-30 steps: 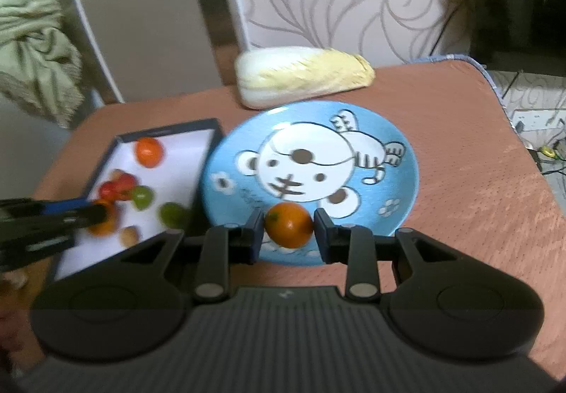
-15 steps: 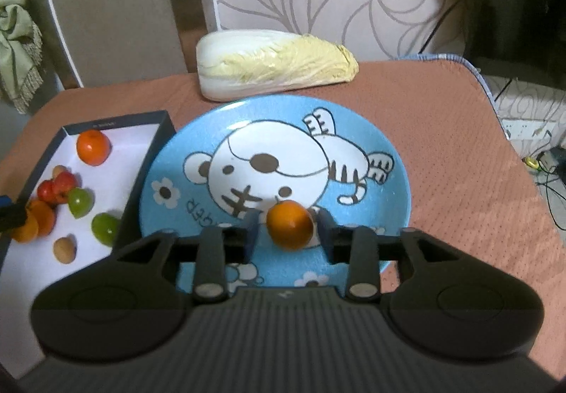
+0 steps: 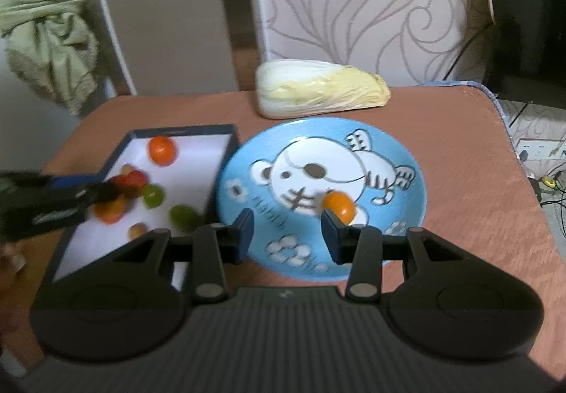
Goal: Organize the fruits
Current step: 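Lower the orange onto the blue plate and open the right tool while the left carries its orange, then lower the held orange onto the blue plate and open the left tool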
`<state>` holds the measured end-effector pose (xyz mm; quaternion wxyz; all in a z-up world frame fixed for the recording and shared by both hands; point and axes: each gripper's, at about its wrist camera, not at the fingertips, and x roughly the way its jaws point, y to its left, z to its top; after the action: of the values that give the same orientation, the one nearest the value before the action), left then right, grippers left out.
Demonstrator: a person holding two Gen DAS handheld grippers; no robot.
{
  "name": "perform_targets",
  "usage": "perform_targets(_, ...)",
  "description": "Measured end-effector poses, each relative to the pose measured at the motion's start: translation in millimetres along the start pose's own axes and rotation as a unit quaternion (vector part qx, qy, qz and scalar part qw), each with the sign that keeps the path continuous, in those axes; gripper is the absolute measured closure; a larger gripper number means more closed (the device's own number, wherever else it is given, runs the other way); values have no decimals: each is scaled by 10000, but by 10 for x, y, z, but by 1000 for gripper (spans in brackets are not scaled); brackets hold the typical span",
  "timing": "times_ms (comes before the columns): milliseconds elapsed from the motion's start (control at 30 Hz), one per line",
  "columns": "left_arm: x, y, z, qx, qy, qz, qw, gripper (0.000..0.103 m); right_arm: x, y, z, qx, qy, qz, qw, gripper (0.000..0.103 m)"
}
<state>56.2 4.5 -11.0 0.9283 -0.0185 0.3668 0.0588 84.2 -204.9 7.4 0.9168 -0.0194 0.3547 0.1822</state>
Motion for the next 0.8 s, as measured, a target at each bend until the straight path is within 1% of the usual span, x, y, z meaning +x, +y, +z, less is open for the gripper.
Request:
perform_targets(167, 7, -126, 130, 141, -99, -172, 9997, 73, -243, 112, -87, 56, 33, 233, 9997, 58)
perform_targets(333, 44, -344, 258, 316, -196, -376, 9986, 73, -388, 164, -209, 34, 119, 329, 9994, 58)
perform_targets(467, 101, -556, 338, 483, -238, -592, 9968, 73, -458, 67, -310, 214, 220, 153, 9994, 58)
perform_targets(600, 191, -780, 392, 625, -223, -800, 9946, 73, -567, -59, -382, 449, 204, -63, 9988, 58)
perform_targets(800, 379, -1072, 436, 813, -136, -993, 9916, 73, -685, -196, -480, 665, 205, -354, 9969, 58)
